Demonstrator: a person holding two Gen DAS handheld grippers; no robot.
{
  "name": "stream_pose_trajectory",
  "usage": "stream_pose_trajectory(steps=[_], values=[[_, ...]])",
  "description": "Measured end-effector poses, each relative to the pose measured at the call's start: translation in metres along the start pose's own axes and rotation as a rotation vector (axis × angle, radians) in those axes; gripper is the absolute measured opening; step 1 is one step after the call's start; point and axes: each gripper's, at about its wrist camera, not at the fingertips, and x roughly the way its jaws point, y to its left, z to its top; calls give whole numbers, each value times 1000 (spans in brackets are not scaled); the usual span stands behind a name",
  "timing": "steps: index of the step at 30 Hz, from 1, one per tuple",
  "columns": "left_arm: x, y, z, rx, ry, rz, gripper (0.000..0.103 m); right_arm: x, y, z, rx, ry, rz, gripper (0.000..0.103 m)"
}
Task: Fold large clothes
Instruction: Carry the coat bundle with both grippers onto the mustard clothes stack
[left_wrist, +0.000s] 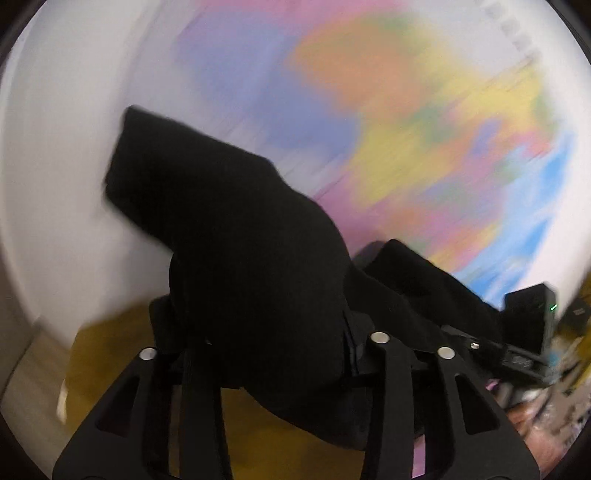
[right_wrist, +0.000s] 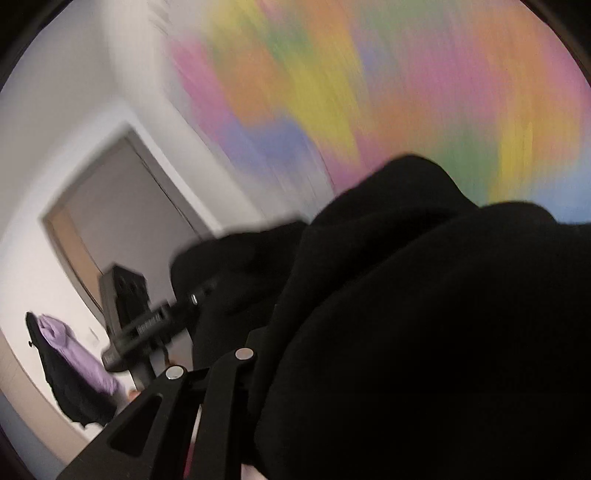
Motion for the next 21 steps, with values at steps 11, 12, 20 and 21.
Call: stream_pose_trajectory(steps=[11, 12, 20, 21], values=[[18, 72, -73, -209, 82, -20, 70, -31, -29, -63, 52, 104, -59, 56], [15, 71, -74, -200, 83, 2, 72, -37, -35, -61, 76, 91, -62, 55], [-22, 66, -73, -157, 30, 181, 85, -67, -21, -60, -25, -78, -162, 19], [-28, 62, -74, -139, 23, 224, 85, -71, -6, -65, -113, -99, -192, 19]])
